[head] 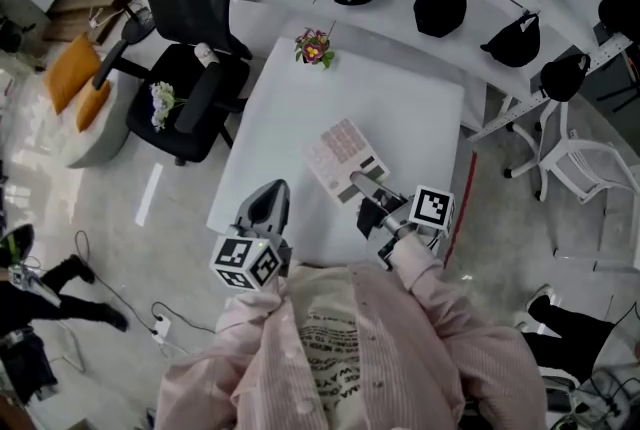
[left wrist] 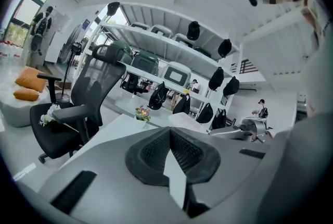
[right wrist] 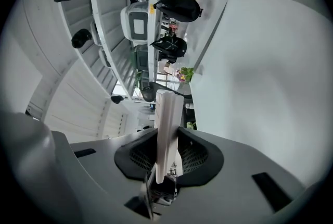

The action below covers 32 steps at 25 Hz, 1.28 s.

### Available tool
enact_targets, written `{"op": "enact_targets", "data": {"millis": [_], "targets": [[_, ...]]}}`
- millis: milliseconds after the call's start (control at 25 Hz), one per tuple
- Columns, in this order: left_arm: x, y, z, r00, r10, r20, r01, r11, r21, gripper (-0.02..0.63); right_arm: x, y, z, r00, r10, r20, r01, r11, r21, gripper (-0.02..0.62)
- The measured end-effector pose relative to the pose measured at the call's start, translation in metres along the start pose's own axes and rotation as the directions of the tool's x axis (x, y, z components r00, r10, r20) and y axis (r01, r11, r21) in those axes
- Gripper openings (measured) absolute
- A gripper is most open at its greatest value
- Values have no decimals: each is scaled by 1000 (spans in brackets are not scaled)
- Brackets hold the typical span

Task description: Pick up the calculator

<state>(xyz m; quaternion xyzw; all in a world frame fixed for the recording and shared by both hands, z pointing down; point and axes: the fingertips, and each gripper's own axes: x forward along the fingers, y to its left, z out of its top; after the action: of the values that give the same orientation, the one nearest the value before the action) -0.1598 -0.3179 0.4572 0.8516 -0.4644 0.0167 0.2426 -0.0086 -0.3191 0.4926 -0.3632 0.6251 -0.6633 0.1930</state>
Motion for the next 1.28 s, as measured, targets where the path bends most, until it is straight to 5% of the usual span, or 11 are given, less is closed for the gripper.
{"op": "enact_targets", "data": {"millis": [720, 1280], "targets": [[-31, -2, 84, 984, 11, 179, -39, 987, 153, 2, -21, 70, 19, 990, 124, 66, -121, 991, -52, 84], [-42, 12, 91, 977, 19, 212, -59, 981, 184, 2, -22, 75, 17, 983, 156, 94, -152, 987, -55, 86]]}}
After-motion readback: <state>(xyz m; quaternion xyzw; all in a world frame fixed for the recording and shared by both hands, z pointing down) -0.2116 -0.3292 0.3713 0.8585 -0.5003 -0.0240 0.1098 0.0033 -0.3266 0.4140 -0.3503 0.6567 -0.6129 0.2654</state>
